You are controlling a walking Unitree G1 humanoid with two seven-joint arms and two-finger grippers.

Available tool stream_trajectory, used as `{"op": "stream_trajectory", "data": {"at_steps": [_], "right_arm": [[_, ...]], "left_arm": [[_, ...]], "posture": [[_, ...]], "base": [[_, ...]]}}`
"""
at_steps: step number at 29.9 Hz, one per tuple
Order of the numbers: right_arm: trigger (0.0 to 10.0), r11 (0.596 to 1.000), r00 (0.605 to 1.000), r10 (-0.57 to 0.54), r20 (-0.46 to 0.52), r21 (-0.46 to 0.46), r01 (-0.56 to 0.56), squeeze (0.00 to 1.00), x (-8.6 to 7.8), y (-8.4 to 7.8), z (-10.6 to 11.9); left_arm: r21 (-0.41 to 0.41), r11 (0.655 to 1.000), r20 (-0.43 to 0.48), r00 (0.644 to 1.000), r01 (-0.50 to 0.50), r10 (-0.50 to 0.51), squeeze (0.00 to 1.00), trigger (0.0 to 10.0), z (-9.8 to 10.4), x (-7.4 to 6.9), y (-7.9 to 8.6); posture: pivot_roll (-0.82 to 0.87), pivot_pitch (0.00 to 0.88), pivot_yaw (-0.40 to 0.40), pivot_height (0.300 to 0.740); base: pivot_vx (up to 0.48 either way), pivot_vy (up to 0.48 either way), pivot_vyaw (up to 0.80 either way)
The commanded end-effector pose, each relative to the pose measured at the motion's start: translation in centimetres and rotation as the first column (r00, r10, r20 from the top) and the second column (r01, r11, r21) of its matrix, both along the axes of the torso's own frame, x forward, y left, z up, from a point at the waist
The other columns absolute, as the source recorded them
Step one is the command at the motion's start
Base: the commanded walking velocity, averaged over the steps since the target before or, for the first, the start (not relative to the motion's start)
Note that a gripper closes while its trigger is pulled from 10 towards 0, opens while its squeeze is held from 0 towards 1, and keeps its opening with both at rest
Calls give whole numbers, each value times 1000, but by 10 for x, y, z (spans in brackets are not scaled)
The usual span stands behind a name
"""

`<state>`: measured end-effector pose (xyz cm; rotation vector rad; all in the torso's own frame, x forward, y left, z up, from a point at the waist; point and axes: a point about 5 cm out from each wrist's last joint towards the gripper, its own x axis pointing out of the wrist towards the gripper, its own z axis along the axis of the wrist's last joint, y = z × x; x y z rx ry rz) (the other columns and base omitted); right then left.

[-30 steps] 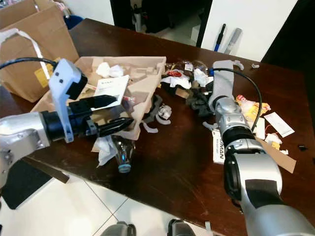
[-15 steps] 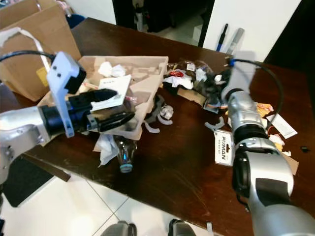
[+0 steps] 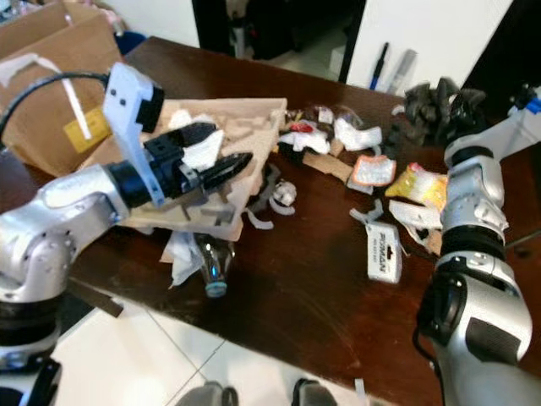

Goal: Picking trash to rubbish bin

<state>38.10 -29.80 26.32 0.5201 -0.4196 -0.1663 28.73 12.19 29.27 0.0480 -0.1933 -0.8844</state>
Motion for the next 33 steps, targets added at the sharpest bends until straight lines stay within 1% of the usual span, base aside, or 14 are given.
{"op": "stream_trajectory", "data": {"at_steps": [1,2,3,7,10,11,13,16,22,25,26,28,31,33], "right_arm": [[10000,995,993,96,67,22,-98,0,-6,6,-6],[10000,995,993,96,67,22,-98,0,-6,6,-6],[10000,991,988,126,91,26,-129,0,-8,9,-7],[10000,953,939,304,162,-52,-299,0,-14,33,-5],[10000,912,892,409,194,-110,-395,0,-20,47,0],[10000,912,892,409,194,-110,-395,0,-20,47,0],[10000,887,867,460,193,-145,-438,0,-21,56,3],[10000,873,855,485,185,-161,-461,0,-21,61,2],[10000,866,850,497,175,-167,-472,0,-22,66,0],[10000,855,847,510,148,-190,-482,0,-25,71,-3],[10000,855,847,510,148,-190,-482,0,-25,71,-3],[10000,834,834,539,118,-216,-508,0,-28,78,-6],[10000,791,818,573,44,-291,-538,0,-30,90,-12],[10000,771,811,585,12,-318,-552,0,-30,95,-16]], "left_arm": [[-37,999,28,999,-40,41,0,10000,0,6,-5],[-37,999,28,999,-40,41,0,10000,0,6,-5],[-47,998,33,998,-51,53,0,10000,1,7,-6],[-68,993,37,994,-99,102,0,10000,1,15,-7],[-35,991,46,990,-129,131,0,10000,-3,18,-9],[-35,991,46,990,-129,131,0,10000,-3,18,-9],[9,984,46,983,-178,177,0,10000,-10,22,-9],[42,973,37,974,-226,224,0,10000,-19,26,-12],[101,957,57,962,-273,269,0,10000,-28,31,-16],[142,923,65,934,-357,351,0,10000,-36,39,-13],[142,923,65,934,-357,351,0,10000,-36,39,-13],[155,901,73,914,-405,399,0,10000,-40,44,-9],[157,891,56,905,-426,422,0,10000,-45,48,-7],[159,888,46,901,-432,430,0,10000,-48,49,-6]], "posture": [[74,112,25,740],[74,112,25,740],[74,112,25,740],[75,108,28,740],[76,108,27,740],[76,108,27,740],[79,108,25,740],[84,108,22,740],[88,109,19,740],[87,111,18,740],[87,111,18,740],[85,112,18,740],[80,111,16,740],[80,111,16,740]], "base": [[0,0,-800],[0,0,-800],[0,0,-800],[0,0,-800],[0,0,-800],[0,0,-800],[0,0,-800],[0,0,-800],[0,0,-800],[0,0,0],[0,0,0],[0,-426,0],[0,-453,0],[0,-459,0]]}}
